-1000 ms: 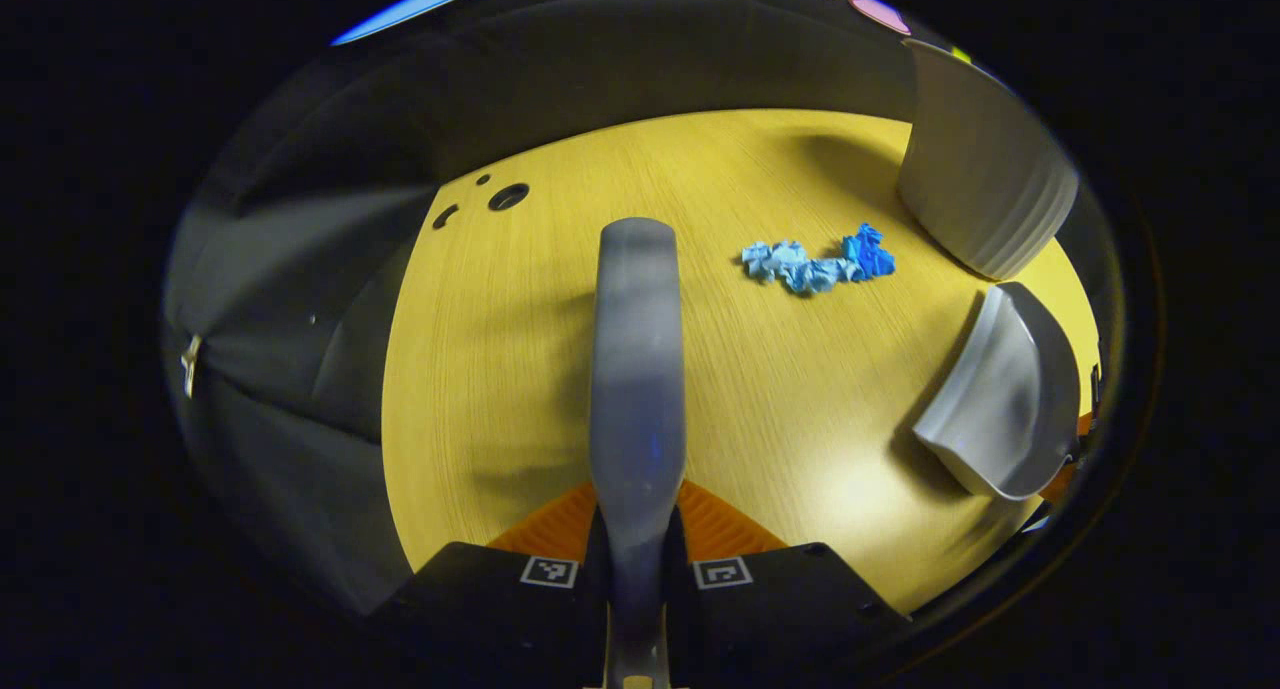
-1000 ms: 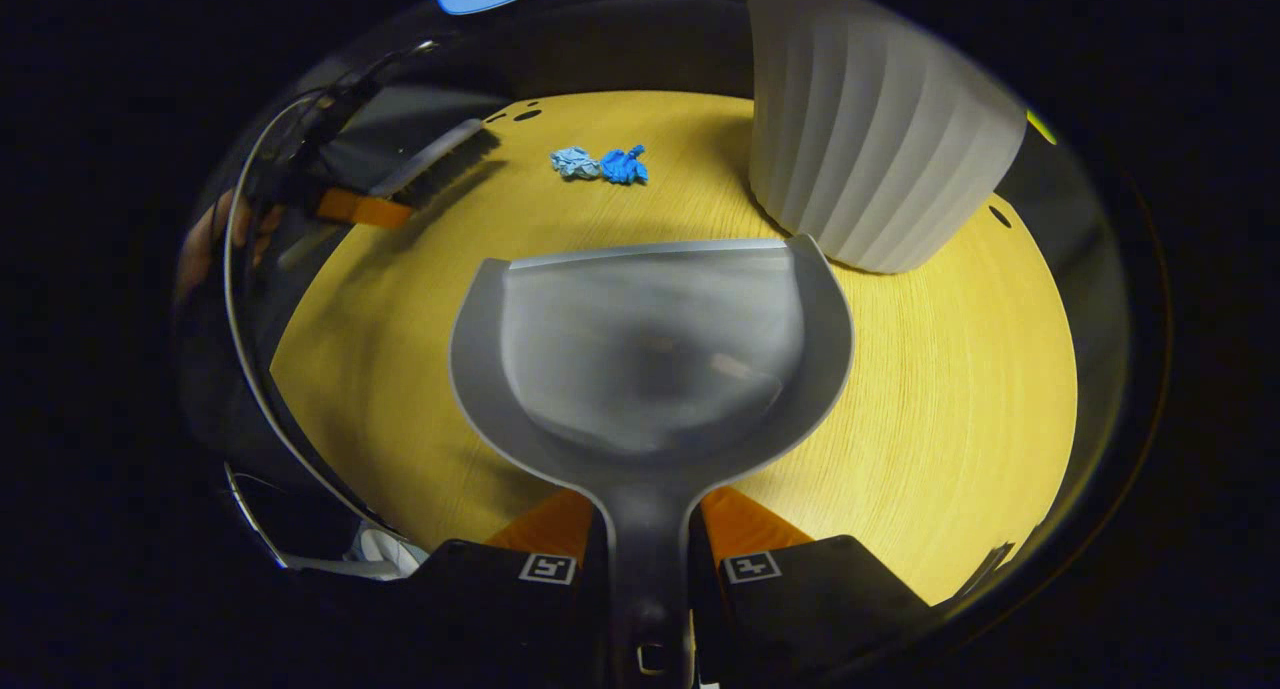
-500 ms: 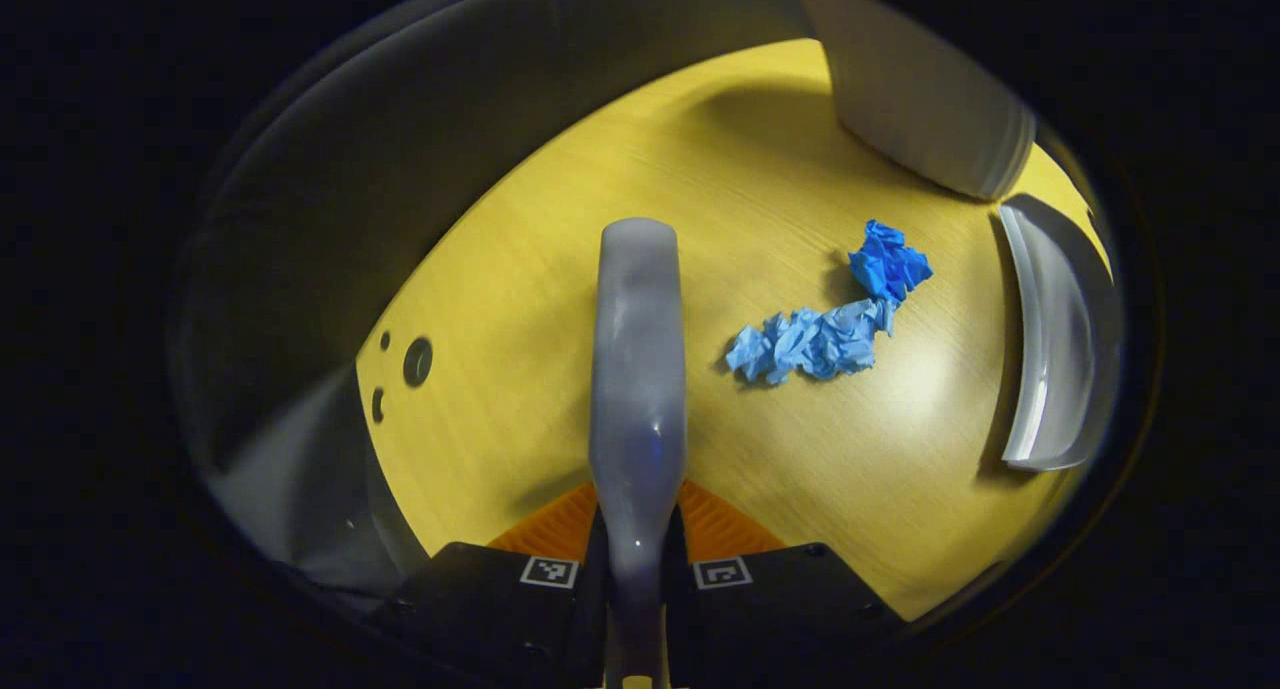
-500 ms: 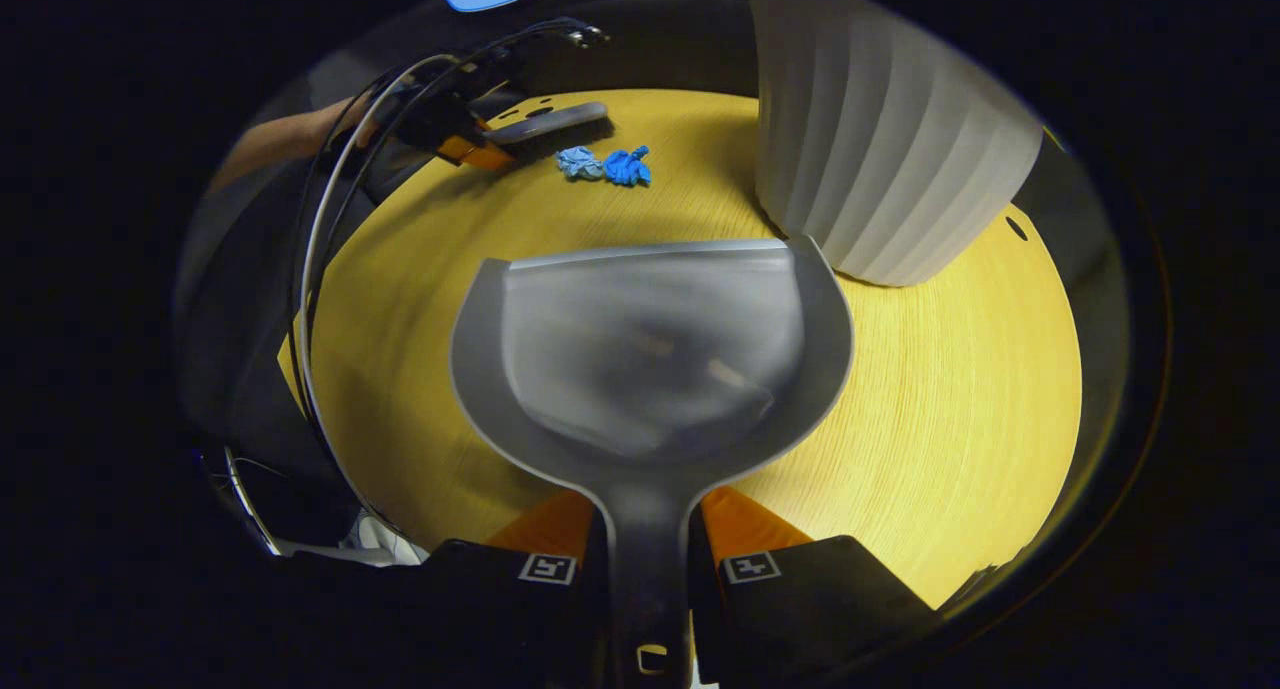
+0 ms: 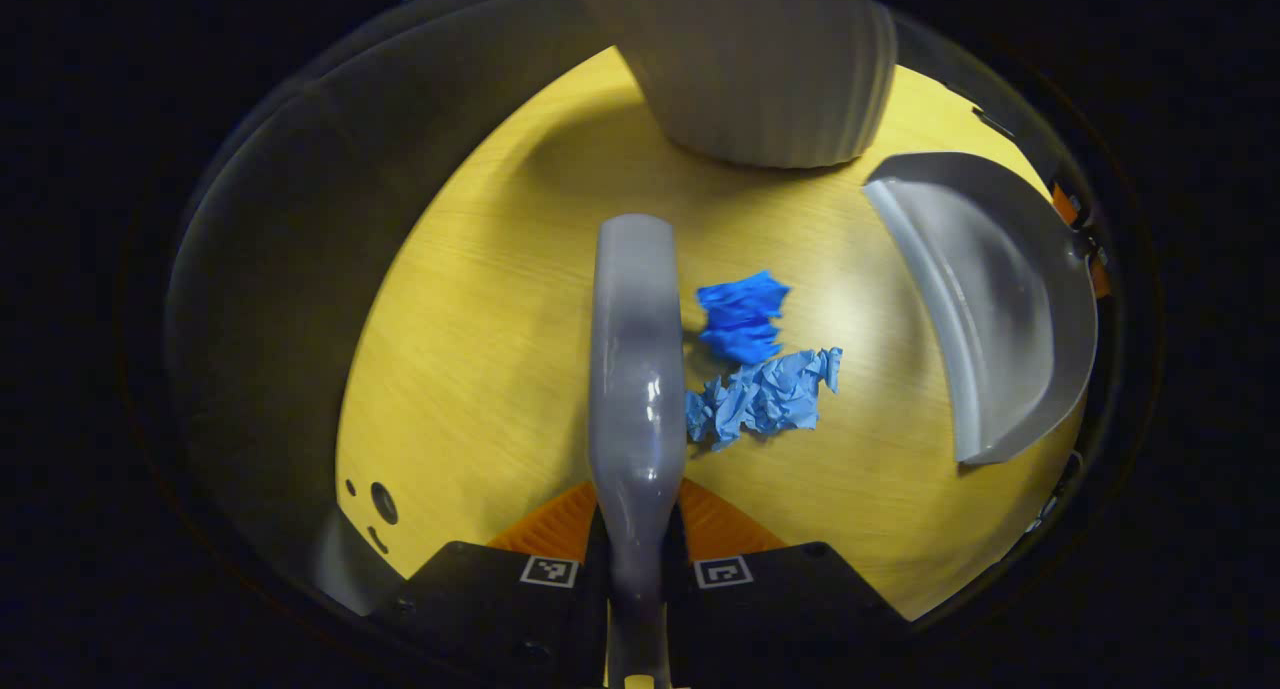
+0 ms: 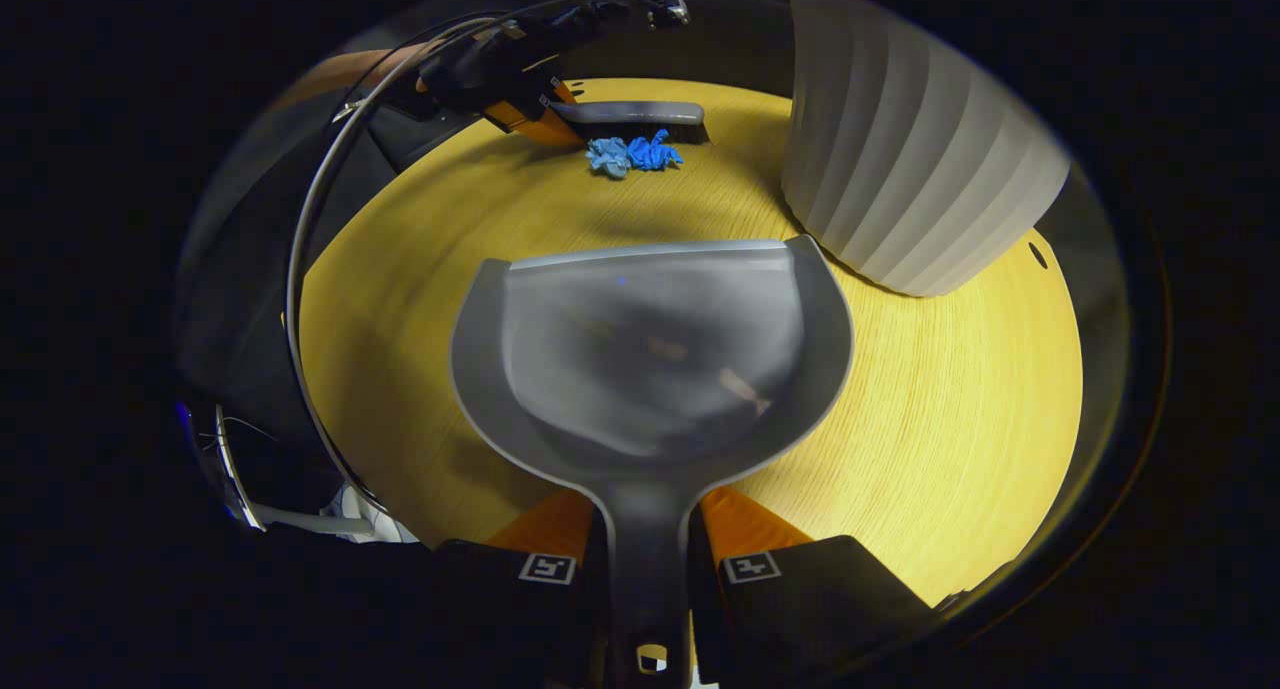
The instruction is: Pick up the small broom and dustpan from the desktop, sweep the trash into the dustpan with the broom, and then empty the trash into the garbage bin.
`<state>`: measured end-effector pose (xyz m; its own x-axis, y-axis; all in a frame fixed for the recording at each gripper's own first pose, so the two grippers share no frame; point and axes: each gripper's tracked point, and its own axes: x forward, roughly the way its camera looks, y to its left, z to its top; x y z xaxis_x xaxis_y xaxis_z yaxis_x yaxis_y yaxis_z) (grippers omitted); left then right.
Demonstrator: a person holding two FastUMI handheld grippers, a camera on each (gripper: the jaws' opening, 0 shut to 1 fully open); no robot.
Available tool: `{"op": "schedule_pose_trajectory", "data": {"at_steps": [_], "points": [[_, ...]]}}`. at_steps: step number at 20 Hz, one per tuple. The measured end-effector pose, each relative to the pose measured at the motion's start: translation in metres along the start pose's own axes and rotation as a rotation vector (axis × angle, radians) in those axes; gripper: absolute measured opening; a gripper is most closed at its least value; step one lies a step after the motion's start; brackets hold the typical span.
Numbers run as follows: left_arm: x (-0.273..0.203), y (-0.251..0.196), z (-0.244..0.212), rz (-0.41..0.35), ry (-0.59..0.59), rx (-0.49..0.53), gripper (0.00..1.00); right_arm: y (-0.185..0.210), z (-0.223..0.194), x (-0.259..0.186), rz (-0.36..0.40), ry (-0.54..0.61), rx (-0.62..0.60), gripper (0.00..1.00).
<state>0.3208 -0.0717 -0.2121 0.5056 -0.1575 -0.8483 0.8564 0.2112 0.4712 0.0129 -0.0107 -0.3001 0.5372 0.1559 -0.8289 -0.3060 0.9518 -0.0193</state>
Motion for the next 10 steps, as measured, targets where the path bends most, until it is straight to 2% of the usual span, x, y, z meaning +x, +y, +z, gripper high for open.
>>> {"op": "schedule_pose_trajectory", "data": {"at_steps": [1,3,4,5,7,8,10], "points": [[-0.003,-0.013,0.001,-0.024,-0.002,0.005,0.31,-0.002,0.000,0.000,0.003,0.000,-0.003,0.39],[-0.011,-0.046,0.005,-0.072,0.001,0.016,0.31,-0.001,-0.001,0.001,0.009,-0.001,-0.004,0.38],[-0.015,-0.060,0.007,-0.089,-0.002,0.019,0.28,-0.001,-0.001,0.002,0.013,-0.002,-0.006,0.39],[-0.018,-0.073,0.006,-0.115,0.003,0.013,0.31,-0.002,0.000,0.003,0.016,-0.003,-0.010,0.39],[-0.029,-0.108,0.010,-0.183,0.005,-0.034,0.28,-0.003,0.000,0.004,0.022,-0.007,-0.014,0.39],[-0.034,-0.127,0.015,-0.207,0.011,-0.059,0.28,-0.003,-0.001,0.005,0.027,-0.009,-0.015,0.35],[-0.044,-0.152,0.022,-0.243,0.016,-0.088,0.29,-0.004,0.000,0.007,0.040,-0.019,-0.004,0.39]]}}
